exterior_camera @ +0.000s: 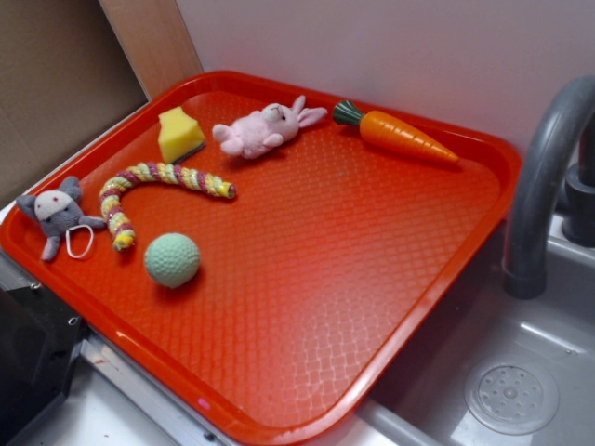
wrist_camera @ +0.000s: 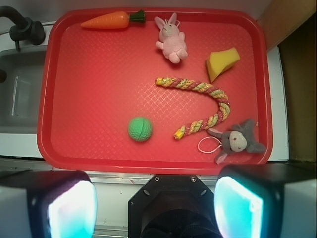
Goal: Grab the green sponge.
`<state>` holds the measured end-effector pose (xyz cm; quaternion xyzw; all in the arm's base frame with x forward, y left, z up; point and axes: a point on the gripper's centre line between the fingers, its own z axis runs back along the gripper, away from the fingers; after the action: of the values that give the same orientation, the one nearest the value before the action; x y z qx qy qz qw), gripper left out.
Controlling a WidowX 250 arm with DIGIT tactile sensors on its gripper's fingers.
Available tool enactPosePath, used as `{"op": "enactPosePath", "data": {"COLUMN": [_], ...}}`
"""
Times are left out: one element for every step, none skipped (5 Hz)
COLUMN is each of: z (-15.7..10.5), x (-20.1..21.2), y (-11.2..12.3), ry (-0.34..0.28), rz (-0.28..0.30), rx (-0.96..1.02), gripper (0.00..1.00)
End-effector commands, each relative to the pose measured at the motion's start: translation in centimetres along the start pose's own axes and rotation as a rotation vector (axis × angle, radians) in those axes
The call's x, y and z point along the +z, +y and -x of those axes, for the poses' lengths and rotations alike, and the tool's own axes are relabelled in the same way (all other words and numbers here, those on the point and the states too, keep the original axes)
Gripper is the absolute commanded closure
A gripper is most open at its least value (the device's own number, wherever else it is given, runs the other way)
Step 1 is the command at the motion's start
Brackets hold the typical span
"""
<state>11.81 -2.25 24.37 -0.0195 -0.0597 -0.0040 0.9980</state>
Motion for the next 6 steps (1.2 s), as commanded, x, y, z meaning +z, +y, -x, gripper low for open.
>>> {"op": "enactPosePath", "data": {"z": [0.0, -3.6, -7.4, -9.6, -11.1, -12.6], "x": [0.0, -0.8, -2.1, -3.7, -6.4, -9.8], "y": [0.0, 0.2, 2.3, 4.6, 7.2, 8.4], "ry": [0.000, -0.090, -0.163, -0.205, -0.266, -0.280], "rz": [0.000, -0.044, -0.056, -0.111, -0.180, -0.250], "rx": [0.000, 0.212, 0.461, 0.670, 0.864, 0.971], "gripper": [0.00, 0.00, 0.00, 0.00, 0.00, 0.00]}}
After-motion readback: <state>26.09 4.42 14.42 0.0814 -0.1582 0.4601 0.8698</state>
